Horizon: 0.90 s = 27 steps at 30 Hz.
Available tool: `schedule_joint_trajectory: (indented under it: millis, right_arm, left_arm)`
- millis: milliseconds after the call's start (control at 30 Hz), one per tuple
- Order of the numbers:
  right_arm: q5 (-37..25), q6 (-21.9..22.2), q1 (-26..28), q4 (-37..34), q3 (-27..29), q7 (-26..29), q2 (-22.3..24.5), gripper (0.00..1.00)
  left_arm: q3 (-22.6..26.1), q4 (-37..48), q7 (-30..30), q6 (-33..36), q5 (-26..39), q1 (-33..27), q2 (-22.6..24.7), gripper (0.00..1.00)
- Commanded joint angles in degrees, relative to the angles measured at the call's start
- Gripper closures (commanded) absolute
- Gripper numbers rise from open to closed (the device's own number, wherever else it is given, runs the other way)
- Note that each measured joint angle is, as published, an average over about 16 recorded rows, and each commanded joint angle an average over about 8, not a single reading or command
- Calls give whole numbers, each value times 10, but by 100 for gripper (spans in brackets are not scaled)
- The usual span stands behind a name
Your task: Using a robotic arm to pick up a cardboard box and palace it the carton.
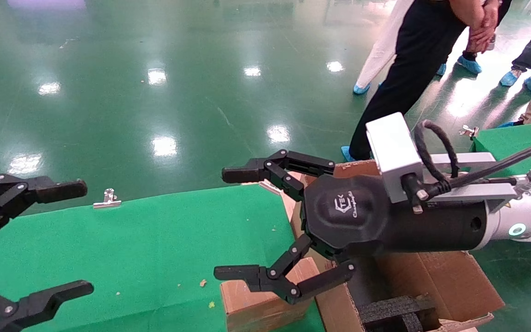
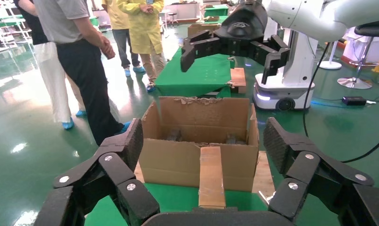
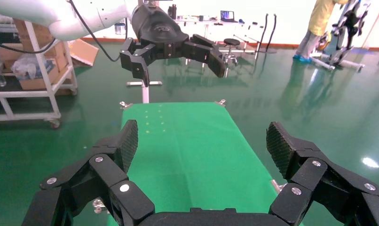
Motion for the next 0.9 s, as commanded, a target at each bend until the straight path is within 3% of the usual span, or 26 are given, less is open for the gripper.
schedule_joint_trajectory:
  millis: [33, 267, 533, 900]
  right_arm:
    - [-2, -1, 0, 2, 0, 0, 3, 0]
    - [-94, -34, 71, 12, -57, 33, 13, 0]
    - [-191, -46, 186, 6, -183, 53, -10, 0]
    - [-257, -46, 292, -57, -343, 24, -63, 0]
  left_arm:
    - [0, 0, 0, 0, 0, 0, 0, 100]
    - [0, 0, 0, 0, 0, 0, 0, 100]
    - [0, 0, 0, 0, 0, 0, 0, 100]
    - [0, 0, 0, 0, 0, 0, 0, 100]
